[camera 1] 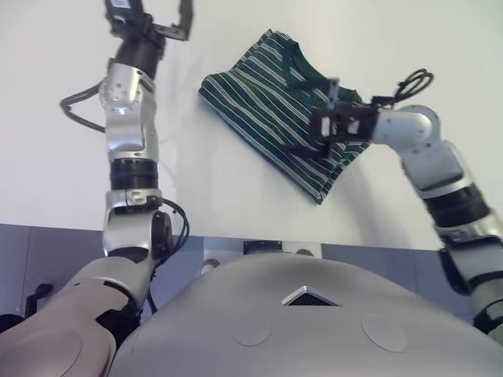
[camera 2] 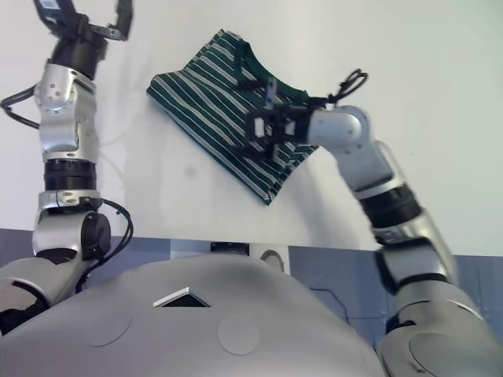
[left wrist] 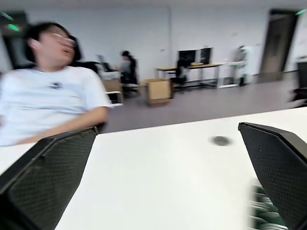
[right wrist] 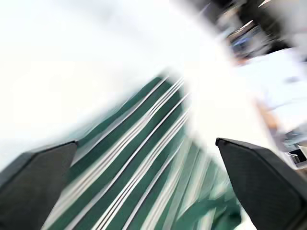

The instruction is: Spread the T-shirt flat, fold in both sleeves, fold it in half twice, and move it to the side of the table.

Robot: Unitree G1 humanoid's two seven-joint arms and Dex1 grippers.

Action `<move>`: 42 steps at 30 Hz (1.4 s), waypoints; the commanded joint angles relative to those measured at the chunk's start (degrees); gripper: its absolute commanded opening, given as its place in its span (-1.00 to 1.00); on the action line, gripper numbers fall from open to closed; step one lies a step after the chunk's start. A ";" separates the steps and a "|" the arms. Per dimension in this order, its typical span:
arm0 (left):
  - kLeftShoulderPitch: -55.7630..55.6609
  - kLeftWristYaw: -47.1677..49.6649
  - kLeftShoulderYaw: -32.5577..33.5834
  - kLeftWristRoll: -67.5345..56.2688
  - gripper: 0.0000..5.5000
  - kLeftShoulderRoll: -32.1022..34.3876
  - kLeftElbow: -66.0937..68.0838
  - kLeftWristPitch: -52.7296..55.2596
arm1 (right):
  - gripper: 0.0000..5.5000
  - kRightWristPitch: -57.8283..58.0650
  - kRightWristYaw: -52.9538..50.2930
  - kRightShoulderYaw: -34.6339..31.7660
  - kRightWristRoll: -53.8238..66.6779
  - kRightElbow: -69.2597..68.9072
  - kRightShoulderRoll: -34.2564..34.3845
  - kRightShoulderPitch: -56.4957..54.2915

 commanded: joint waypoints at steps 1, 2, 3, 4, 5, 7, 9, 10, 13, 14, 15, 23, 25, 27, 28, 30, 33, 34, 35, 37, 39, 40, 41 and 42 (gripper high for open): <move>7.86 -11.55 -11.79 2.59 0.95 6.46 -12.56 6.86 | 0.96 6.17 -6.74 -7.29 -1.43 3.31 0.40 -5.47; 8.99 -13.37 -14.52 5.68 0.95 9.06 -13.22 7.47 | 0.96 5.87 -7.48 -7.94 -2.18 4.59 0.04 -6.34; 9.38 -13.95 -16.78 9.29 0.95 11.38 -12.80 8.04 | 0.96 4.98 -8.11 -8.16 -3.20 5.92 -0.30 -7.06; 9.40 -13.82 -18.24 12.37 0.95 13.02 -12.04 8.37 | 0.96 4.26 -8.56 -8.14 -4.09 6.85 -0.43 -7.55; 8.34 -12.03 -19.39 16.30 0.95 14.14 -9.31 8.91 | 0.96 2.47 -9.06 -7.52 -5.75 8.01 -0.80 -7.72; 5.76 -7.98 -21.65 23.81 0.95 15.86 -2.83 9.37 | 0.96 -3.88 -10.71 -4.53 -12.30 12.07 -3.57 -7.44; 3.68 -4.51 -24.73 31.65 0.95 17.82 3.68 9.19 | 0.96 -11.54 -11.49 -1.08 -19.47 17.76 -7.84 -6.76; 2.94 -2.99 -26.53 35.46 0.95 19.28 7.03 8.63 | 0.96 -14.49 -11.14 -0.24 -21.26 20.37 -9.50 -6.54; 1.82 -3.09 -29.65 41.32 0.95 24.35 14.00 4.85 | 0.96 -17.73 -7.49 -0.18 -20.90 24.21 -11.74 -6.73; 0.26 -2.40 -28.28 40.42 0.95 24.28 15.57 3.17 | 0.96 -18.56 -6.07 0.37 -20.79 24.27 -12.20 -5.98; -1.87 -0.74 -24.41 36.13 0.95 21.85 15.74 1.12 | 0.96 -19.41 -4.46 1.55 -21.17 23.37 -12.76 -4.39; -13.29 5.39 11.40 -8.29 0.95 4.73 7.02 4.90 | 0.96 -17.59 10.06 4.17 -14.58 13.86 -18.02 5.52; -13.10 6.47 13.79 -9.83 0.95 4.91 5.14 5.03 | 0.96 -13.91 15.26 1.65 -8.74 10.16 -20.61 5.91; -11.68 6.34 13.15 -9.46 0.95 4.46 2.52 5.38 | 0.96 -10.89 15.93 -1.76 -5.50 10.32 -20.53 2.29; -10.81 5.92 11.98 -8.79 0.95 4.04 1.51 5.34 | 0.96 -9.35 14.24 -3.67 -4.14 11.10 -18.51 -0.74; -9.52 5.28 9.63 -7.37 0.95 3.27 0.40 5.17 | 0.96 -7.36 11.05 -5.46 -2.80 11.47 -13.99 -4.87; -8.66 5.73 8.30 -6.78 0.95 1.79 0.24 5.41 | 0.96 -5.42 10.23 -4.12 -2.22 9.91 -9.54 -5.55; -8.04 5.98 7.73 -6.15 0.95 1.45 0.20 5.21 | 0.96 -5.42 10.07 -2.76 -3.01 9.77 -8.15 -5.17; -7.50 6.13 7.23 -5.67 0.95 1.18 0.21 4.99 | 0.96 -6.09 9.85 -0.88 -4.65 10.23 -7.12 -4.59; -6.79 6.11 6.44 -4.79 0.95 0.98 0.28 4.54 | 0.96 -9.42 9.27 3.12 -9.69 13.11 -7.28 -2.92; -6.58 5.90 6.22 -4.37 0.95 0.85 0.30 4.34 | 0.96 -12.96 8.05 5.33 -14.77 16.38 -9.09 -2.45; -6.53 5.87 6.19 -4.31 0.95 0.82 0.28 4.30 | 0.96 -13.98 7.69 5.59 -15.98 17.27 -9.40 -2.48; -6.18 5.85 6.06 -4.16 0.95 0.85 0.13 4.20 | 0.96 -15.23 8.42 6.23 -17.24 17.60 -10.95 -1.51; -5.76 5.84 6.02 -4.03 0.95 0.90 0.12 3.98 | 0.96 -14.95 11.40 6.89 -16.32 15.15 -12.68 0.70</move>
